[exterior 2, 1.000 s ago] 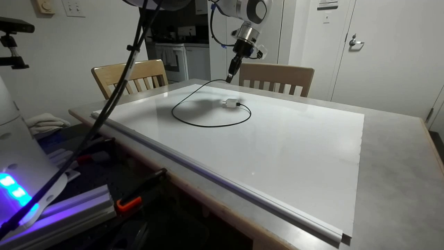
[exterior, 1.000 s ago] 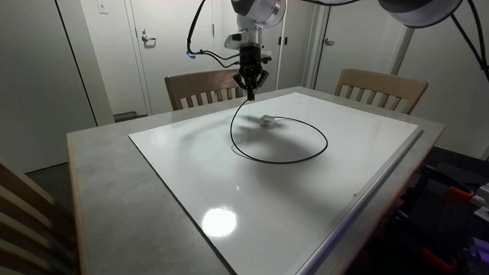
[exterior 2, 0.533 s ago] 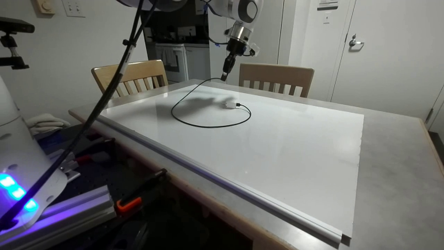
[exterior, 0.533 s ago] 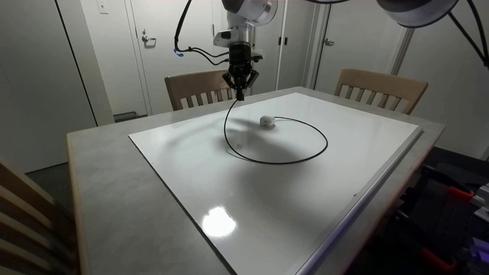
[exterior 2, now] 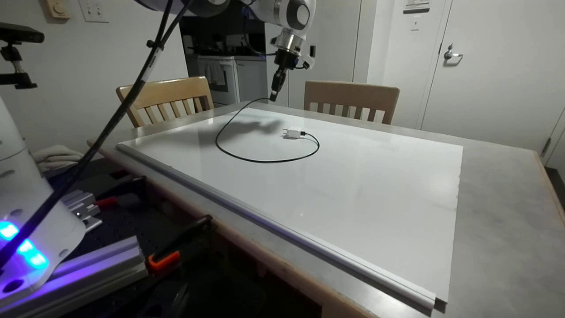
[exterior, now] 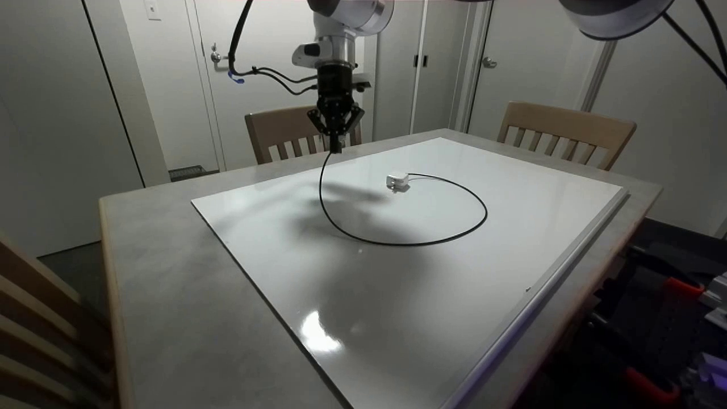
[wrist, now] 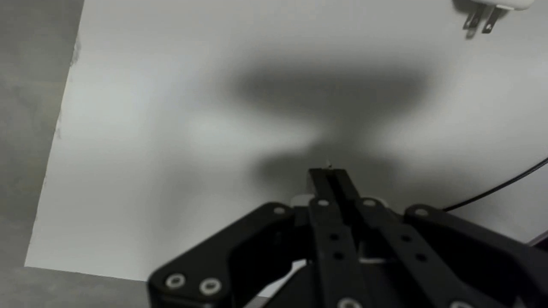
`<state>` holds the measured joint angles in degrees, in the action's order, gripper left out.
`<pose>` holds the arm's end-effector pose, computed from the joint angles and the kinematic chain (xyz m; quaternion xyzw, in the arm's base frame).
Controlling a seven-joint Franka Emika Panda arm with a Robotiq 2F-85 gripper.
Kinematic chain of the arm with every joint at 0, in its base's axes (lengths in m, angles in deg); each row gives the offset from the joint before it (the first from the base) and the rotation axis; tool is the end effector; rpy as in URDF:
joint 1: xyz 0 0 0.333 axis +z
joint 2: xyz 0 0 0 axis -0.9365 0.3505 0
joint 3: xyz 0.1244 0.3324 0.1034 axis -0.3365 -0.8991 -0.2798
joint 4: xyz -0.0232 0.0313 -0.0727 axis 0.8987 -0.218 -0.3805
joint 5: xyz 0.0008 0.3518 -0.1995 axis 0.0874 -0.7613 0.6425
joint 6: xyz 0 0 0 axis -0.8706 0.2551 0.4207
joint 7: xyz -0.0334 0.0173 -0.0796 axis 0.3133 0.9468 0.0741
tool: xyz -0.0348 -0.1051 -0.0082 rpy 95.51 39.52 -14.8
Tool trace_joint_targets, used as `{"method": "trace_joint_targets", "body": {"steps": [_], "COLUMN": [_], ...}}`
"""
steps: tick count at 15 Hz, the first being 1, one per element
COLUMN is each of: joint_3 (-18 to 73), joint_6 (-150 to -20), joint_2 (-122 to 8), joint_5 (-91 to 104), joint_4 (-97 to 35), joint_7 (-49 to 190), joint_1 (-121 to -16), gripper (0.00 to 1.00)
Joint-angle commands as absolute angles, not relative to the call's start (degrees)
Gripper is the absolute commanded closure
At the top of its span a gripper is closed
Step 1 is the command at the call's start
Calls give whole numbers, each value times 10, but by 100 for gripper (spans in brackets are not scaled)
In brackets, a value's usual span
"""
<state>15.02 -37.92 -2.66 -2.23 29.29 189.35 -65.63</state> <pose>0.8275 0.1202 0.2381 -0.4834 -0.8569 -0.0152 0.1785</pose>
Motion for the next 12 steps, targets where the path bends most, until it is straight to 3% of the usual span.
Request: {"method": "trace_joint_targets", "body": {"steps": [1,3,4,11,12], "joint_3": [150,150,150,150,149], "joint_6": [-390,-382,-381,-381,-376], "joint_2": [-15,-26,-26,-26,-26], "joint_5": [-10,-20,-19,-19,-19], "joint_4": [310,293,293,293,294], "joint_7": [1933,1921,1922,1920,1924], "joint_1": [-639,-643,-641,-642,-641], "gripper": [98,98,94,94,98]}}
